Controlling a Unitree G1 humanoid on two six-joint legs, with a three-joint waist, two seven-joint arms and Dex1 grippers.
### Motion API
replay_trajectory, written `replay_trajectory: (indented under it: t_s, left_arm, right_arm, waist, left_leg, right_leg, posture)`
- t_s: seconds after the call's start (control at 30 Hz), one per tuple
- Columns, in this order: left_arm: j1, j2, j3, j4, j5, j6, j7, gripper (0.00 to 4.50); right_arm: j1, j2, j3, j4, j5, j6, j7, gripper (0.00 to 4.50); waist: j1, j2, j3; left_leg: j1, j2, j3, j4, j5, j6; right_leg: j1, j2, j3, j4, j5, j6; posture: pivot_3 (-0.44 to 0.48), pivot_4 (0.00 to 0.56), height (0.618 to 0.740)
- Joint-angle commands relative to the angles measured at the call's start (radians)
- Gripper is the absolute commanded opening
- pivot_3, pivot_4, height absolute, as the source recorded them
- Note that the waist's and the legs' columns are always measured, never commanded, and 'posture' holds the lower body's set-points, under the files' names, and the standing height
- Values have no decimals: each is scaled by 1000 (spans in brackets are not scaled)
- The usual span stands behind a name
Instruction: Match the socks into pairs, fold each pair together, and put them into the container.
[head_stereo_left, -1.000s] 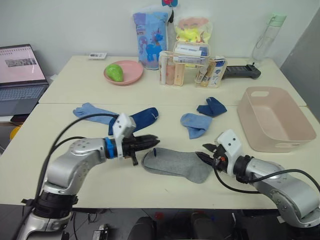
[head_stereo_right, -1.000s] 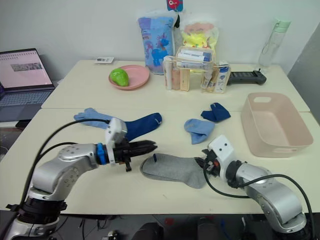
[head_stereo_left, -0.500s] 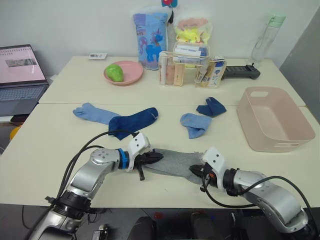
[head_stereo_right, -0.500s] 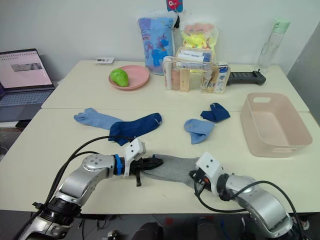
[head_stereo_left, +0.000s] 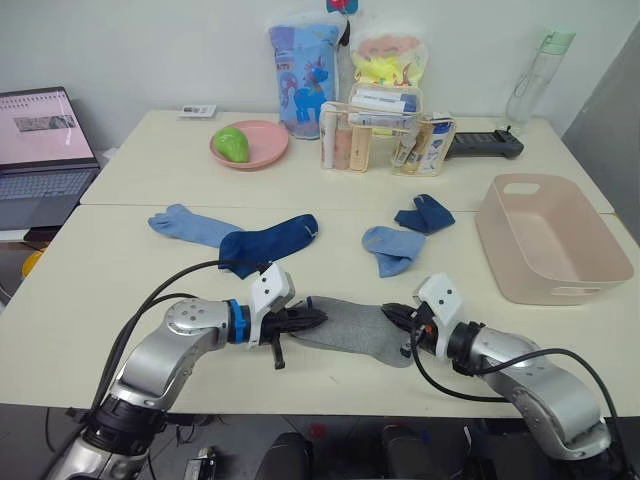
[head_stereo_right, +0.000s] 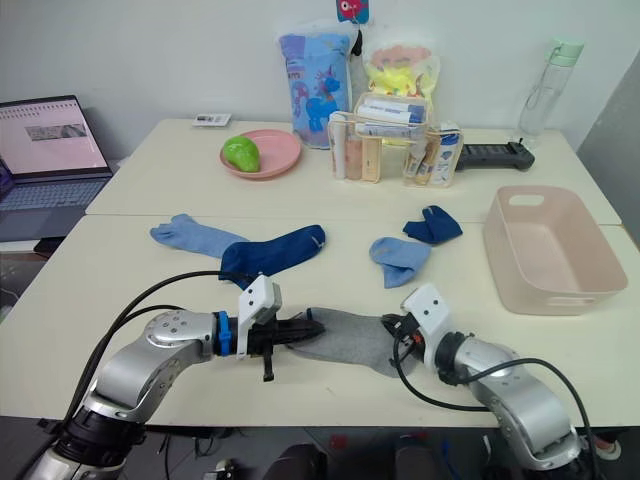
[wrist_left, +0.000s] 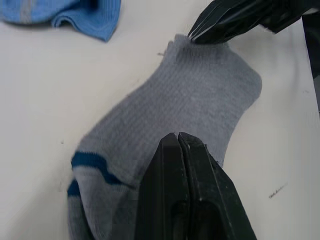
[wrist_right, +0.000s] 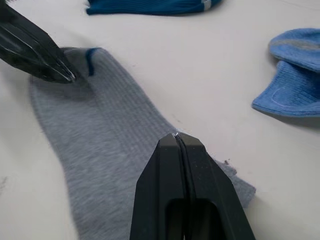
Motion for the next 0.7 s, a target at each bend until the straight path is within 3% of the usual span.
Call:
replay_trajectory:
  t_s: [0.03, 0.27, 0.4, 0.53, 0.67, 0.7]
  left_arm:
    - [18, 1, -51, 115, 100, -89, 10, 0]
    - [75, 8, -33, 94, 81, -77, 5, 0]
    - [105, -6, -20, 75, 60, -80, 0, 0]
    - [58, -13, 11, -3, -7, -42, -23, 0]
    - [-7, -41, -5, 22, 12, -67, -27, 0]
    - [-17, -47, -13, 39, 23, -79, -27, 0]
  right_arm:
    - [-11, 4, 24, 33, -61, -40, -20, 37]
    - [16, 15, -45, 57, -87, -40, -51, 37]
    - [48, 53, -106, 1, -9, -75, -7, 37]
    - [91, 47, -151, -100, 53, -57, 21, 37]
    - [144, 39, -205, -113, 61, -61, 10, 37]
    - [157, 39, -216, -115, 66, -63, 13, 413]
  waist:
    - [-1, 0, 0]
    - [-3, 0, 0]
    - [-2, 0, 0]
    - [-2, 1, 1]
    - [4, 0, 1]
    - [3, 0, 1]
  left_leg:
    - [0, 0, 0, 0, 0, 0]
    - [1, 0, 0, 0, 0, 0]
    - [1, 1, 0, 0, 0, 0]
    - [0, 1, 0, 0, 0, 0]
    - [0, 0, 0, 0, 0, 0]
    - [0, 0, 0, 0, 0, 0]
  right_leg:
    - [0, 0, 0, 0, 0, 0]
    - [0, 0, 1, 1, 0, 0]
    - [0, 0, 1, 1, 0, 0]
    - [0, 0, 0, 1, 0, 0]
    - [0, 0, 0, 1, 0, 0]
    - [0, 0, 0, 1, 0, 0]
  posture:
    - [0, 150, 703]
    - [0, 150, 703]
    - [0, 150, 703]
    - [0, 150, 703]
    - [0, 150, 703]
    - [0, 150, 703]
